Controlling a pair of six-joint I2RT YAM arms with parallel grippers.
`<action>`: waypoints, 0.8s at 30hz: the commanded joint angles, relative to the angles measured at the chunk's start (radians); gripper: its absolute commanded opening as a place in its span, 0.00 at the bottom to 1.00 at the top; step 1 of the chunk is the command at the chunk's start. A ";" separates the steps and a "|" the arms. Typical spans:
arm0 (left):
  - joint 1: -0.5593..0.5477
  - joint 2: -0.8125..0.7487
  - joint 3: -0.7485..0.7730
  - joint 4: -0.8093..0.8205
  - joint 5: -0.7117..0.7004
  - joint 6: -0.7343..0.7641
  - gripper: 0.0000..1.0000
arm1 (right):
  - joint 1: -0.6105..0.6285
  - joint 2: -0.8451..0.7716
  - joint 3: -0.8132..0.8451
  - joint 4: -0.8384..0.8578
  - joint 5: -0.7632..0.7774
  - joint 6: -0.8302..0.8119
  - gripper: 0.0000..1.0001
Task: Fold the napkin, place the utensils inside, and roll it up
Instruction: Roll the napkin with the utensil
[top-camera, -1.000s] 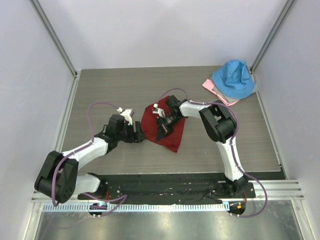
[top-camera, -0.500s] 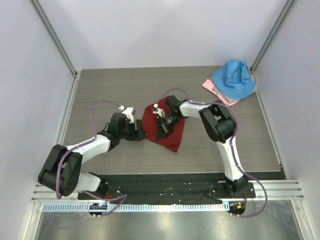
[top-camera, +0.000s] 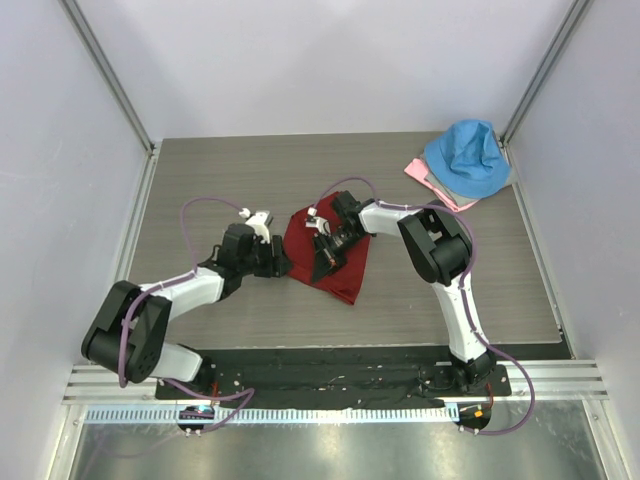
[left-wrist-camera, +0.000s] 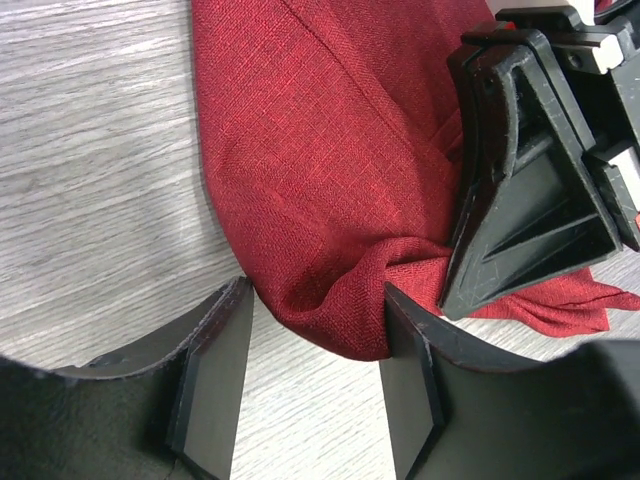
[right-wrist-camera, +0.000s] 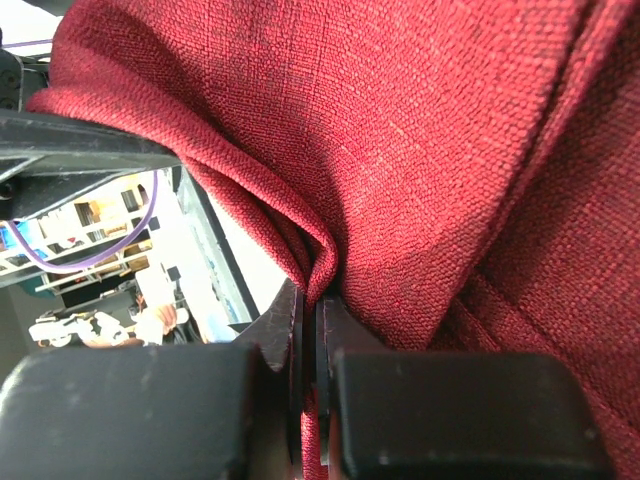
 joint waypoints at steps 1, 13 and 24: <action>-0.004 0.028 0.039 0.080 -0.010 0.011 0.54 | -0.006 0.037 0.001 0.010 0.075 -0.005 0.01; -0.002 0.060 0.043 0.092 -0.018 0.021 0.40 | -0.007 0.039 -0.006 0.010 0.072 -0.003 0.01; -0.002 0.082 0.076 -0.001 -0.052 0.028 0.12 | -0.006 0.010 -0.002 0.010 0.095 0.009 0.01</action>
